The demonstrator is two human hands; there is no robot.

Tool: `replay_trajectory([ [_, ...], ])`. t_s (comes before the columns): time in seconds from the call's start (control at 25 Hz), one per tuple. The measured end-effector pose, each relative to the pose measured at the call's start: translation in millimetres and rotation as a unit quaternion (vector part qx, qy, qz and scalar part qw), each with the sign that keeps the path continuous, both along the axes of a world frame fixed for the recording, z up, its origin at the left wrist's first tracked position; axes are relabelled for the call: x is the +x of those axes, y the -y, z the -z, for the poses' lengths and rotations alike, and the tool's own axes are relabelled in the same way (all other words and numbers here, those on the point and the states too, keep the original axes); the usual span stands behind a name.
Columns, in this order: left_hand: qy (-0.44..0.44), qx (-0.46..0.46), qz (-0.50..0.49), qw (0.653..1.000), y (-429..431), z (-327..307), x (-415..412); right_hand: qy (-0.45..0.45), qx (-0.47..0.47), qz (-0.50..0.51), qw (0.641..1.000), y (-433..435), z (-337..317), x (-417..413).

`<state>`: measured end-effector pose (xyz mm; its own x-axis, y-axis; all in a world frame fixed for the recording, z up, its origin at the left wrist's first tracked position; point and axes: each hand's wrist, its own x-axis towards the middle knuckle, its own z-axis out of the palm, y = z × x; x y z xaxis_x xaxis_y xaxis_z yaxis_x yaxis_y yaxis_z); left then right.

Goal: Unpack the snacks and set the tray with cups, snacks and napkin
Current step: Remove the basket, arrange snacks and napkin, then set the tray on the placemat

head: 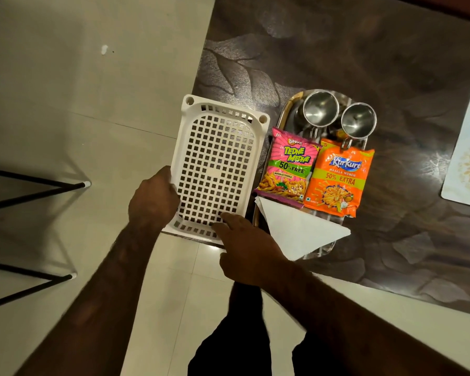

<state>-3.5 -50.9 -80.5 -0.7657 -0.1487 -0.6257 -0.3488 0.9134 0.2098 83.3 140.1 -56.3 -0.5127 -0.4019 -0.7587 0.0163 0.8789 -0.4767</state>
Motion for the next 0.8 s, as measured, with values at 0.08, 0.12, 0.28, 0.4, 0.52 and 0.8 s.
replay_trajectory([
  [0.08,0.023,0.029,-0.047,0.998,-0.5,-5.3,0.8,-0.023,-0.025,0.011,0.999,-4.1,-10.4,-2.0],
  [0.12,0.026,0.04,-0.074,0.996,-0.4,-10.1,3.5,-0.039,-0.039,0.019,0.998,-8.7,-17.5,-3.0],
  [0.28,-0.135,0.04,-0.081,0.987,-10.1,-45.1,32.2,-0.121,-0.073,0.084,0.986,-47.6,-47.2,-23.8],
  [0.4,-0.137,0.171,-0.142,0.965,-40.9,-65.4,60.8,-0.212,-0.035,0.16,0.963,-96.5,-62.6,-67.3],
  [0.52,0.039,0.3,-0.306,0.903,-83.9,-68.7,93.4,-0.285,0.009,0.204,0.936,-146.1,-67.2,-122.5],
  [0.8,0.24,0.277,-0.537,0.76,-155.6,-47.5,127.8,-0.215,0.095,0.176,0.956,-180.6,-32.5,-207.3],
])
